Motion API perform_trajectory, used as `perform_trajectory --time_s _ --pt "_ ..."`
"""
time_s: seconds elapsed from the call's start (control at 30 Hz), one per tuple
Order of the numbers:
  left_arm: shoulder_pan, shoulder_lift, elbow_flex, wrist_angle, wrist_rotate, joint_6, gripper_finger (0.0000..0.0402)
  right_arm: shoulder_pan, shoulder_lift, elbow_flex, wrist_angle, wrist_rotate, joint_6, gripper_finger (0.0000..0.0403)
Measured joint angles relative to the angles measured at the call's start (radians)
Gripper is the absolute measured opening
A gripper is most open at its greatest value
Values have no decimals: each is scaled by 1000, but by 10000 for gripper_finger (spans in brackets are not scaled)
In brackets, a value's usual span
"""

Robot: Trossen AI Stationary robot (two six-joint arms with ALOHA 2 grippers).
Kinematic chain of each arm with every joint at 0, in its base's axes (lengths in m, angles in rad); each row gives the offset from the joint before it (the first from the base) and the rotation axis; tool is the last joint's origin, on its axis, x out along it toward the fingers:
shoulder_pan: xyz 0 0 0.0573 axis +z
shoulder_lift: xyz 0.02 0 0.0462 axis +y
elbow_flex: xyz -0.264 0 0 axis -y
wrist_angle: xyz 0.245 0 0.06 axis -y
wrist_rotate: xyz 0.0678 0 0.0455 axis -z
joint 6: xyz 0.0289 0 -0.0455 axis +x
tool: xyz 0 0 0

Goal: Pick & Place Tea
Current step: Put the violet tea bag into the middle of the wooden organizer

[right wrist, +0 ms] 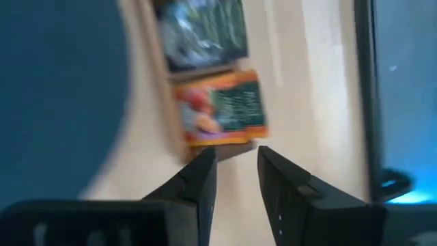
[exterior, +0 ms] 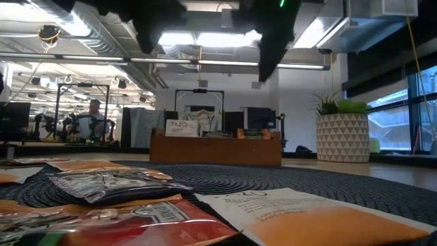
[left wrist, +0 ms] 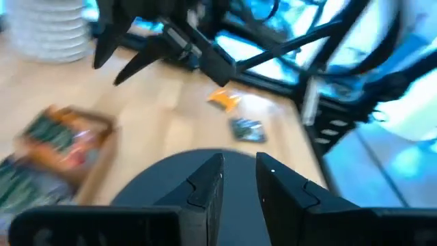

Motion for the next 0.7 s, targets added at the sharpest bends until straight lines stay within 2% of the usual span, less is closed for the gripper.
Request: perform_trajectory --time_s 0.2,0.3,0.47,0.7 --pt "-43 169 2 248 10 -20 85 191 -91 -94 38 -2 281 110" --pt "-66 272 48 291 16 -31 86 297 -111 -156 36 -8 452 110" --pt "-100 455 230 283 19 -23 83 497 -129 -251 94 -10 750 110" --pt "-113 735 555 189 94 -24 85 722 -133 -320 149 -17 1140 110"
